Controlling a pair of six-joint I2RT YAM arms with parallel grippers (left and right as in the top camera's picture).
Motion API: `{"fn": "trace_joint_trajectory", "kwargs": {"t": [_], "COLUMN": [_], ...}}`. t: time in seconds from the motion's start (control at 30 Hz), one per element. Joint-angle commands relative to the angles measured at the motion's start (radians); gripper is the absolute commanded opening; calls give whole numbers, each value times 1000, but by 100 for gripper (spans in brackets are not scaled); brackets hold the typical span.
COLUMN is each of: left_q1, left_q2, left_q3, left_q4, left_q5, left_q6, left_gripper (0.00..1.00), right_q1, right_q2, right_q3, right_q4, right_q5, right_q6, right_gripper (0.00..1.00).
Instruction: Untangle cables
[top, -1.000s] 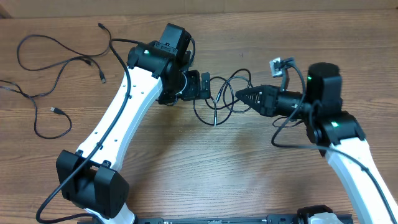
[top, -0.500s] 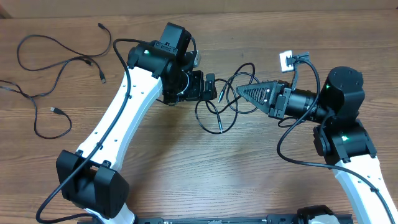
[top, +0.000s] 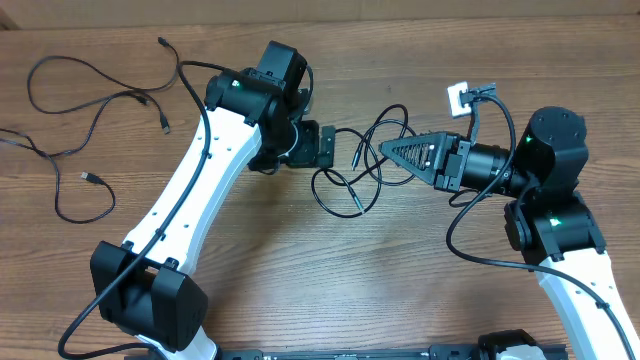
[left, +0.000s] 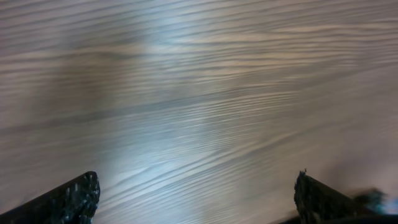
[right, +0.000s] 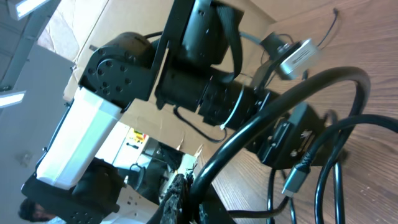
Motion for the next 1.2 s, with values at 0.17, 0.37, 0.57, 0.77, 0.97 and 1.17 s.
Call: {"fn": "trace_joint_trajectory", "kwargs": {"t": [0.17, 0.37, 0.57, 0.77, 0.97, 1.17], "left_q1": [12, 61, 86, 86, 86, 84], "left_q2": [10, 10, 10, 10, 10, 10], "left_q3": [-4, -4, -4, -5, -5, -5], "left_q4": [-86, -114, -127, -127, -118, -101], "left_q5": [-288, -314, -310, -310, -304, -189], "left_q6": [-88, -98, -98, -101, -102, -96], "left_gripper": [95, 93, 92, 90, 92, 100], "right_q1": [-47, -57, -57, -57, -56, -56], "right_q2": [-14, -14, -13, -13, -13, -13], "right_q3": [5, 5, 5, 5, 5, 5], "right_q4": [-5, -235, -419, -479, -512, -496], "right_q5": [-10, 204, 493, 641, 689, 608], "right_q6": [-35, -177, -207, -198, -196, -195], "right_gripper": [4, 4, 4, 4, 4, 4]}}
